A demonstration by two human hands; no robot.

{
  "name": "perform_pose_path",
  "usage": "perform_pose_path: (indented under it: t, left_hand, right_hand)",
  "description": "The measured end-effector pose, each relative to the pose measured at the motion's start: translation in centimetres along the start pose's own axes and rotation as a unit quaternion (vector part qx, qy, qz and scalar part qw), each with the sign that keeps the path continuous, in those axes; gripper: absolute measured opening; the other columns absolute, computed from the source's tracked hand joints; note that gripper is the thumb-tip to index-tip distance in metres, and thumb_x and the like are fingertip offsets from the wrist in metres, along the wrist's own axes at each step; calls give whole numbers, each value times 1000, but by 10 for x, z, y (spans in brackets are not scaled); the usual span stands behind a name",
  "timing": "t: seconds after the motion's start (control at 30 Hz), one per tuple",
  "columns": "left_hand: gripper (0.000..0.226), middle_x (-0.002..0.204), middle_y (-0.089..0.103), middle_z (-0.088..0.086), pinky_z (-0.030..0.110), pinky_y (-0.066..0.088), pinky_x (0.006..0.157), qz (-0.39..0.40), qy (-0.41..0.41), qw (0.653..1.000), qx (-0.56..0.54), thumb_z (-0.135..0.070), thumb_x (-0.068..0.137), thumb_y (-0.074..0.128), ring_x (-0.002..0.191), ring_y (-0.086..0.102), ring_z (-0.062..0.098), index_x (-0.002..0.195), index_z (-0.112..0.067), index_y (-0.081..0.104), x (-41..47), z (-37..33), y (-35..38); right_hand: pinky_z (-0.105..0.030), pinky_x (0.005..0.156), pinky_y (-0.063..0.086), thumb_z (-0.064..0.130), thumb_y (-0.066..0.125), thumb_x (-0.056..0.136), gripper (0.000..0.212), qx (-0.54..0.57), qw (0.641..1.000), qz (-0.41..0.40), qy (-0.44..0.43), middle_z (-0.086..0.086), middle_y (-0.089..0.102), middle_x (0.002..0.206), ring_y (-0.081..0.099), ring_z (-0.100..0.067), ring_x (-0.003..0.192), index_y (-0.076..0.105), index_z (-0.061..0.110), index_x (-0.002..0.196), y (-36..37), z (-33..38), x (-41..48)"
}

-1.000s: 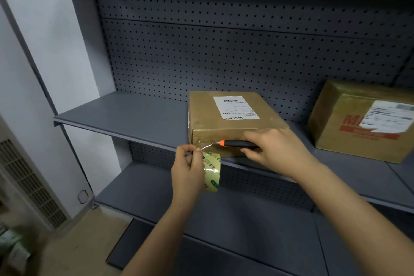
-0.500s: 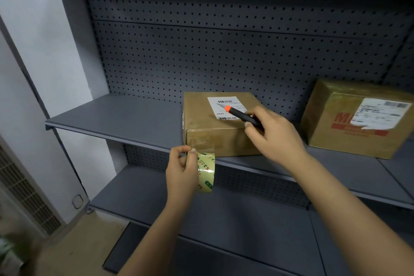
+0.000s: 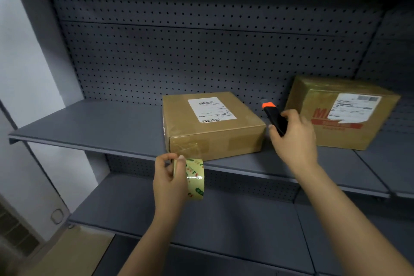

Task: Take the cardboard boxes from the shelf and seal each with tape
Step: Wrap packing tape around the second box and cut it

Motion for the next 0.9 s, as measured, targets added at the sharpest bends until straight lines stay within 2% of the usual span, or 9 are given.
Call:
perform_pose_path:
  t: [0.1, 0.23, 0.4, 0.5, 0.57, 0.63, 0.67, 0.8, 0.9]
  left_hand:
    - [6, 68, 61, 4, 34, 47, 54, -4, 3, 1000, -1, -29, 99, 54, 60, 58, 15, 101, -24, 54, -3, 0, 2]
    - [6, 71, 62, 7, 38, 49, 58, 0, 5, 1000, 4, -30, 99, 54, 63, 59, 18, 101, -24, 53, -3, -1, 3]
    - [5, 71, 59, 10, 39, 49, 59, 4, 5, 1000, 0, -30, 99, 54, 64, 57, 21, 98, -25, 53, -1, 1, 3]
    - [5, 70, 61, 9, 38, 49, 58, 4, 6, 1000, -1, -30, 99, 54, 64, 59, 20, 98, -25, 53, -2, 1, 3]
    - [5, 68, 59, 7, 37, 48, 57, 5, 8, 1000, -1, -30, 98, 55, 63, 58, 18, 97, -25, 53, -3, 1, 3]
    - [5, 69, 61, 6, 37, 49, 57, 7, 4, 1000, -1, -31, 98, 55, 62, 59, 16, 97, -26, 53, -4, 1, 4]
    - [6, 69, 62, 5, 36, 50, 56, 7, 0, 1000, -1, -31, 98, 55, 62, 60, 15, 98, -26, 53, -4, 0, 3]
    - [7, 65, 59, 3, 32, 47, 52, 9, -6, 1000, -7, -31, 97, 56, 56, 56, 11, 97, -25, 53, -3, 1, 2]
    - [8, 62, 58, -1, 30, 45, 52, 16, -8, 1000, -14, -31, 97, 56, 56, 54, 11, 98, -24, 54, -3, 0, 3]
  right_hand:
    - [-46, 84, 47, 26, 65, 90, 40, -29, 998, 29, 55, -21, 58, 110, 52, -40, 106, 53, 5, 122, 4, -26, -4]
    - [-45, 82, 47, 27, 66, 91, 38, -66, 992, 79, 80, -21, 58, 110, 52, -39, 105, 53, 5, 118, 24, -37, -16]
    - [-40, 78, 44, 31, 66, 92, 36, -93, 983, 135, 81, -21, 61, 109, 52, -38, 106, 54, 4, 113, 51, -38, -28]
    - [-41, 82, 44, 29, 63, 92, 33, -84, 987, 118, 65, -20, 59, 111, 51, -39, 107, 58, 4, 114, 47, -34, -27]
    - [-42, 85, 44, 19, 62, 88, 27, -8, 999, 45, 16, -15, 58, 111, 51, -35, 106, 62, 6, 112, 31, -20, -23]
    - [-41, 85, 46, 11, 61, 85, 19, 79, 993, -16, -82, -8, 58, 104, 53, -28, 100, 65, 8, 102, 16, 9, -21]
    - [-40, 84, 46, 11, 61, 84, 15, 108, 984, -20, -139, -5, 58, 101, 53, -25, 97, 66, 9, 98, 13, 27, -22]
    - [-37, 84, 45, 15, 68, 86, 9, 179, 934, 42, -307, 1, 60, 95, 54, -20, 95, 70, 11, 93, 26, 97, -30]
    - [-31, 89, 43, 24, 70, 88, 14, 215, 905, 94, -354, 4, 60, 97, 54, -16, 96, 71, 14, 97, 43, 133, -35]
Point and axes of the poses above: each hand's wrist, its own x-axis towards the middle knuckle, its own y-axis out of the palm, z = x × y, the point moved 6 cm from there along x, towards the middle knuckle
